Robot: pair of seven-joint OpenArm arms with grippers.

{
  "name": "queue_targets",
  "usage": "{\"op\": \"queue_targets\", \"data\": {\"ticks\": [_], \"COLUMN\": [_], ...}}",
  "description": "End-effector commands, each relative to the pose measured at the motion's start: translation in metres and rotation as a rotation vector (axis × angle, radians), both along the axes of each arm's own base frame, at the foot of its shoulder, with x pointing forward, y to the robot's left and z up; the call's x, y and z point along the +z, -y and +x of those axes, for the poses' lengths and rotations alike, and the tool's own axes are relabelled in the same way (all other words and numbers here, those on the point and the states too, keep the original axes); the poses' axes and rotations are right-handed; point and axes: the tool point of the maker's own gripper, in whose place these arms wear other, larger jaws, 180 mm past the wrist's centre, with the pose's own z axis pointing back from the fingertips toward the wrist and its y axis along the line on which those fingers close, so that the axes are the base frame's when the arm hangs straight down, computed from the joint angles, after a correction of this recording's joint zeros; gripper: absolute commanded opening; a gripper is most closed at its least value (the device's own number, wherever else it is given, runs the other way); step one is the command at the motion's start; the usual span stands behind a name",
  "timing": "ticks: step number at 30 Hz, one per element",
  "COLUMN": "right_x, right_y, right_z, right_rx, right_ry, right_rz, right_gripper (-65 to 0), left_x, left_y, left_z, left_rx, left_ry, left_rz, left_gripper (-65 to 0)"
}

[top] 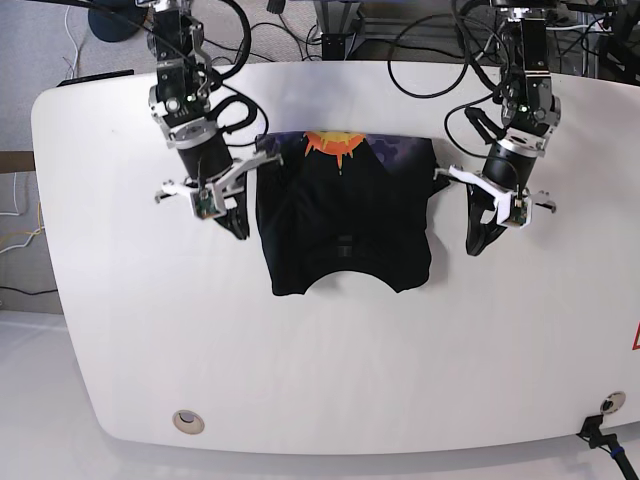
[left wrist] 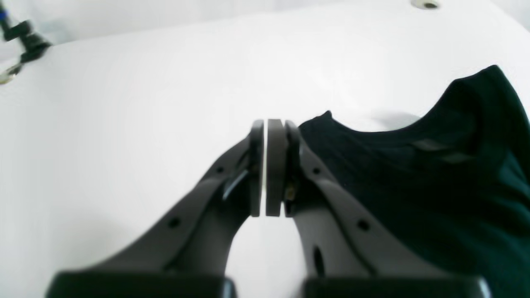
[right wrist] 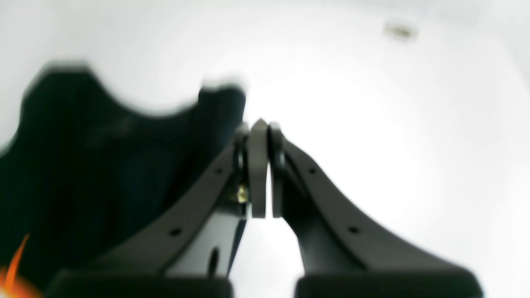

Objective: Fold the T-shirt properly

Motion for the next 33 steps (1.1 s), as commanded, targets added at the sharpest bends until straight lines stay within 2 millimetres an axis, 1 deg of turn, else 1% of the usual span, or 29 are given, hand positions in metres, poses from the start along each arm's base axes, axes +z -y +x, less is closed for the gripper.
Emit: {"op": "queue_targets", "data": {"ticks": [1,3,5,8,12,14,16,18,21,22,23,24,25,27,28,30,33], "right_x": [0.023,0.016,0.01,-0.003,-0.016,-0.022,-0.027,-0.033,-0.039,-0.04,-0.044,-0.05,-0.057,-0.076,-0.087,-0.111,-0.146], "right_y": [0.009,0.008,0.014,0.014,0.012,0.01,0.01,0.01,0.006,0.006,0.006,0.006,0.007,0.005,-0.001,-0.004,-0.005], "right_z": [-0.006,-0.03,-0.056,-0.096,-0.149,-0.174,-0.2,-0.227,-0.271,-0.284,-0.297,-0.312,-0.325,-0.349,-0.356,-0.367,-0.382], "right_rx": [-0.032,-0.042,-0.066,-0.069,-0.096,-0.114,-0.128,-0.133,-0.156,-0.166,-0.171,-0.174,-0.179,-0.185,-0.176,-0.172,-0.176], "right_ry": [0.083,0.046,-0.001,-0.077,-0.156,-0.207,-0.261,-0.331,-0.454,-0.489,-0.527,-0.572,-0.611,-0.687,-0.714,-0.761,-0.832], "right_rz": [0.022,0.029,0.029,0.03,0.062,0.072,0.076,0.077,0.086,0.086,0.085,0.082,0.08,0.081,0.089,0.092,0.091], "right_gripper": [-65.0,-65.0,-65.0,-65.0,-65.0,-65.0,-65.0,-65.0,-65.0,-65.0,-65.0,-65.0,-65.0,-65.0,-65.0,-65.0,-65.0], "left_x": [0.014,0.01,0.009,-0.004,-0.027,-0.035,-0.044,-0.05,-0.055,-0.056,-0.059,-0.064,-0.07,-0.088,-0.098,-0.118,-0.151], "left_y": [0.005,0.003,-0.001,-0.005,-0.024,-0.033,-0.041,-0.049,-0.065,-0.068,-0.068,-0.069,-0.07,-0.061,-0.058,-0.05,-0.052], "left_z": [-0.01,-0.031,-0.056,-0.095,-0.149,-0.173,-0.202,-0.227,-0.266,-0.278,-0.295,-0.311,-0.321,-0.344,-0.352,-0.354,-0.364], "left_rx": [-0.014,-0.011,-0.002,0.004,0.043,0.059,0.073,0.087,0.117,0.122,0.128,0.135,0.138,0.134,0.131,0.123,0.147], "left_ry": [0.043,0.013,-0.021,-0.108,-0.253,-0.319,-0.4,-0.467,-0.574,-0.607,-0.653,-0.699,-0.73,-0.804,-0.832,-0.856,-0.915], "left_rz": [-0.011,-0.001,0.016,0.029,0.064,0.08,0.1,0.118,0.153,0.16,0.157,0.154,0.149,0.113,0.098,0.069,0.043], "left_gripper": [-64.7,-64.9,-64.9,-64.9,-64.9,-64.9,-64.9,-64.9,-64.9,-64.9,-64.9,-64.9,-64.9,-64.9,-64.9,-64.9,-64.9]}}
